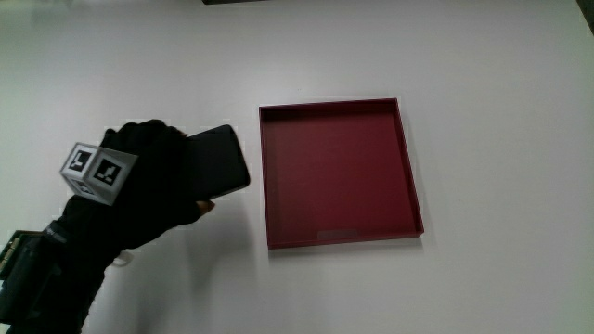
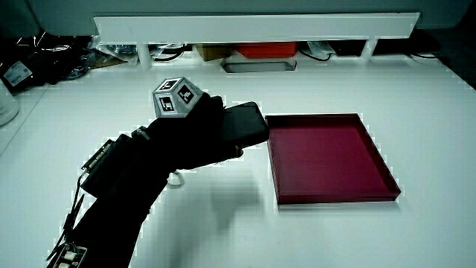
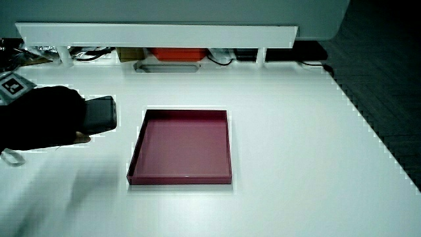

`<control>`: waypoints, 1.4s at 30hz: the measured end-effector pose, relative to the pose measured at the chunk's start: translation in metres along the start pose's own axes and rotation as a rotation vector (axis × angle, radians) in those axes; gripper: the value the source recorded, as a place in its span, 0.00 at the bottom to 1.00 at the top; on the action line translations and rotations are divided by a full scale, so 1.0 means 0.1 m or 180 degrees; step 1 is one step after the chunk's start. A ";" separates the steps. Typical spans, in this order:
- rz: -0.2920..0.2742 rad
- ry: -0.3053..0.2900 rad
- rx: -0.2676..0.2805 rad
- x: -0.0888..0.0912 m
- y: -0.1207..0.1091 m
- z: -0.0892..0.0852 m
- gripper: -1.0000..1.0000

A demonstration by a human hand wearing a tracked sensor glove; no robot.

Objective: Place battery on desk

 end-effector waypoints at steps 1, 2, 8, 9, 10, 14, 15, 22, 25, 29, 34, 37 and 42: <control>0.0108 0.0203 -0.0027 -0.04 -0.01 0.02 0.50; 0.0215 0.0406 -0.0054 -0.07 -0.02 0.03 0.50; 0.0779 0.1440 -0.0233 -0.32 -0.06 0.10 0.50; 0.0822 0.1450 -0.0240 -0.34 -0.05 0.09 0.50; 0.0872 0.1455 -0.0241 -0.42 -0.06 0.08 0.50; 0.0956 0.1427 -0.0286 -0.54 -0.05 0.05 0.50; 0.0992 0.1430 -0.0285 -0.61 -0.05 0.03 0.50; 0.1147 0.1456 -0.0339 -0.76 -0.04 -0.02 0.50; 0.1186 0.1503 -0.0368 -0.80 -0.04 -0.03 0.50; 0.1222 0.1473 -0.0370 -0.84 -0.05 -0.03 0.50; 0.1279 0.1530 -0.0421 -0.88 -0.03 -0.04 0.46; 0.1291 0.1514 -0.0431 -0.87 -0.04 -0.05 0.41; 0.1294 0.1537 -0.0408 -0.94 -0.08 -0.08 0.32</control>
